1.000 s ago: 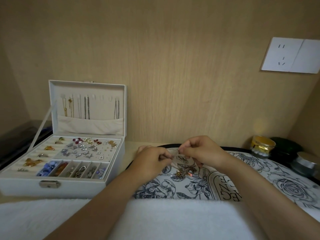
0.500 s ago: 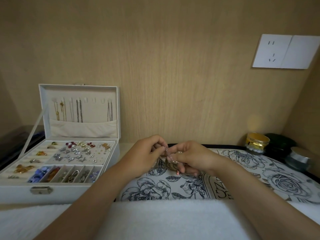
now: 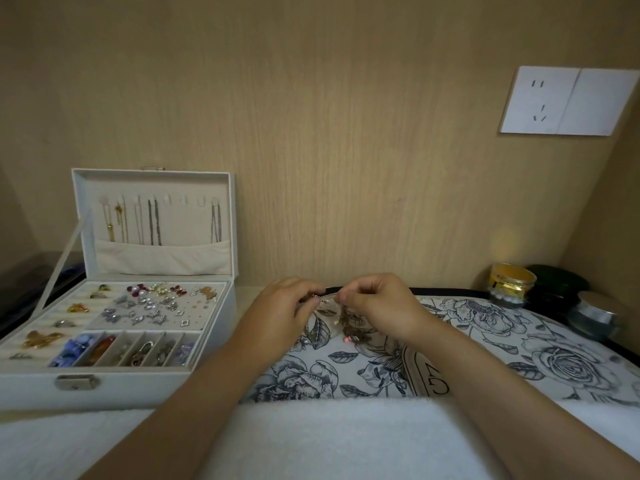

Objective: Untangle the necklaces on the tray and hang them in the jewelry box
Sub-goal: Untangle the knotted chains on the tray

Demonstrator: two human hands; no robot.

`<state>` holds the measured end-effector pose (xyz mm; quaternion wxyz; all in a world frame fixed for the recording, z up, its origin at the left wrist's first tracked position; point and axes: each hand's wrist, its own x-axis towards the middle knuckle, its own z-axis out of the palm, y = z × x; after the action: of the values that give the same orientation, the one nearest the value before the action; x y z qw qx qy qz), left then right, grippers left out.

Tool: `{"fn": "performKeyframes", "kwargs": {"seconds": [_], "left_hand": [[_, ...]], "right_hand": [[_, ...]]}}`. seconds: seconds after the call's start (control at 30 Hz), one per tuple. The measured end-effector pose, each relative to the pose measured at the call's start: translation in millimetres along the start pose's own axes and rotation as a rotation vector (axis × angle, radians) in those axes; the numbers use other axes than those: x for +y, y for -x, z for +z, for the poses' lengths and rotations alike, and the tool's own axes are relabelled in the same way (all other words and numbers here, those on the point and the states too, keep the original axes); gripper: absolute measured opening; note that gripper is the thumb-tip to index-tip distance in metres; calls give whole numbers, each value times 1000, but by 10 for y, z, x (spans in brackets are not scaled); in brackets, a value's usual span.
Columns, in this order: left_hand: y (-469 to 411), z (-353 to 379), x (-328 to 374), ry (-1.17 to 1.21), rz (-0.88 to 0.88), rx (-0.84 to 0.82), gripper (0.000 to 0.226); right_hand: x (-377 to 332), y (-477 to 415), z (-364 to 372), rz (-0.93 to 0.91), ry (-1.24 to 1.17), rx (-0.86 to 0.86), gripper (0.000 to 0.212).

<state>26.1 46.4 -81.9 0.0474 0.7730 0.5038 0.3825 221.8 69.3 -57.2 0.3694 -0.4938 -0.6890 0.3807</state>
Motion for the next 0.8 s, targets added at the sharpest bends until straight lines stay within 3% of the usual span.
{"fn": "performKeyframes", "kwargs": {"seconds": [0.13, 0.23, 0.43, 0.63, 0.8], "left_hand": [[25, 65, 41, 229, -164, 17, 9], [28, 96, 59, 393, -294, 26, 11], [32, 68, 92, 589, -348, 17, 8], [41, 10, 135, 745, -421, 33, 6], [36, 12, 168, 824, -540, 16, 17]], "right_hand": [[-34, 27, -23, 68, -146, -63, 17], [-36, 45, -45, 72, -161, -118, 23], [-36, 66, -72, 15, -128, -169, 43], [-16, 68, -105, 11, -89, -273, 42], [-1, 57, -104, -29, -80, -252, 39]]}}
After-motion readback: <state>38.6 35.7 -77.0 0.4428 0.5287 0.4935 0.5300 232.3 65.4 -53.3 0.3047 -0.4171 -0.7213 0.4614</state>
